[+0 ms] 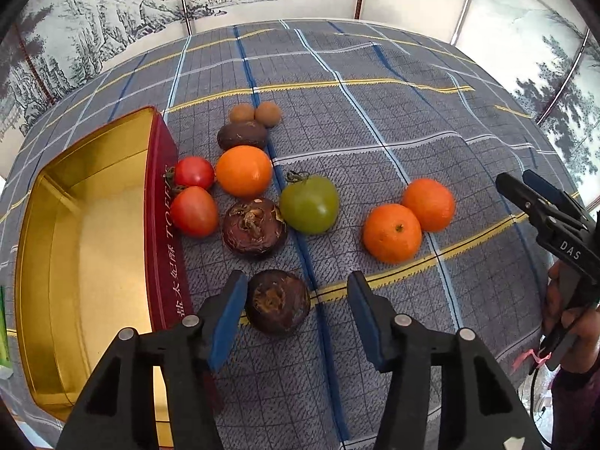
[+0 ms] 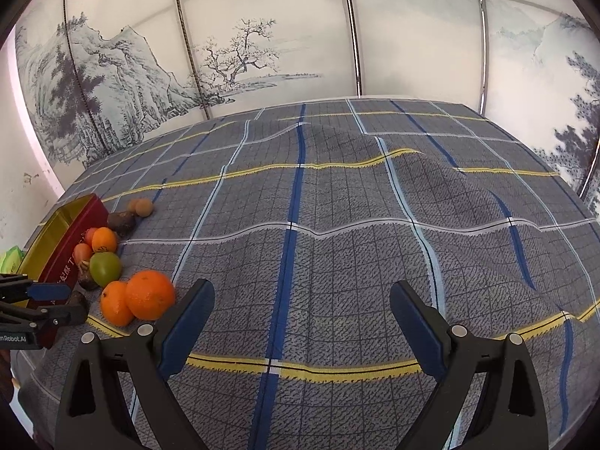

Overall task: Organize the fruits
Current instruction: 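Reach the left gripper to a dark brown round fruit and grasp it, then carry the dark brown fruit with the left gripper into the gold tin and release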

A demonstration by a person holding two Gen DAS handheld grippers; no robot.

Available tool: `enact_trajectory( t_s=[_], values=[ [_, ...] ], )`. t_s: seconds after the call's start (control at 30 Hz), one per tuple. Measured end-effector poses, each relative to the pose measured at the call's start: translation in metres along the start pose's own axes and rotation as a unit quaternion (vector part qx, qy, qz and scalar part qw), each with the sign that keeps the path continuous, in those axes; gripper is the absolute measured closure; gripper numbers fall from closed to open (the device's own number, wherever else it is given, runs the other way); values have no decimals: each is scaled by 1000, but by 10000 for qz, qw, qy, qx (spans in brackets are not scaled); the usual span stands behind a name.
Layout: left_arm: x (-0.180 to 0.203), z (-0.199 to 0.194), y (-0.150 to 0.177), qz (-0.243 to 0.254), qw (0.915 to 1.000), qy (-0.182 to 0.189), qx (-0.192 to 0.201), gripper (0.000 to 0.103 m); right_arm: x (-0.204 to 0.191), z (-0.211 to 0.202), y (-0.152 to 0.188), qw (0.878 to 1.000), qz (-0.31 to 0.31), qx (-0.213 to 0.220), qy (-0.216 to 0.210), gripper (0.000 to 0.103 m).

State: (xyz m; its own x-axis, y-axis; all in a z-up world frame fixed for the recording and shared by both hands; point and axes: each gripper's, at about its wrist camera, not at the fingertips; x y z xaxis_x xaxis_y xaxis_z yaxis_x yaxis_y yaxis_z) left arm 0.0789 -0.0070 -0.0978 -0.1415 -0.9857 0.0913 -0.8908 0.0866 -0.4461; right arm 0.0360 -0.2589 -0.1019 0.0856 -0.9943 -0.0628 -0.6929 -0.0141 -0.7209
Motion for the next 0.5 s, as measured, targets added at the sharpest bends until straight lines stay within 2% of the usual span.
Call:
enact_trajectory(
  t_s=[0.03,0.17,0.23,0.37,0.5],
  values=[
    [0,-1,1,36,10000,-17,58,75,0,1,0,10000,3,-22,-3,8],
    [5,-4,3,61,9999,62,107,77,1,2,-1,10000,40,-46,-16,8],
    [8,-17,7,127,9993,105,332,99,4,2,-3,10000,54,-41,-46,8],
    [5,-49,9,6,9972,295,683,99,3,1,-3,9999,-5,-62,-133,11],
    [-6,-76,9,-68,9943,486,952,99,-21,-21,-3,9970,-198,-97,-749,13]
  ],
)
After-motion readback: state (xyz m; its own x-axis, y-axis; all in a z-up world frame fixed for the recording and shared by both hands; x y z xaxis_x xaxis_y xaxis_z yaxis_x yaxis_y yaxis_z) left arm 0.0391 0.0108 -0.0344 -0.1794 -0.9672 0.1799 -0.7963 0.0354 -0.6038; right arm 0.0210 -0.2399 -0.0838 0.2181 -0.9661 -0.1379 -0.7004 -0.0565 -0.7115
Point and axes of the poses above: each gripper's, at about its wrist camera, not at the fingertips, and z roughly the way its jaws point, x to its right, y to its underside, and after that the axes turned 8 degrees about -z, right-handed
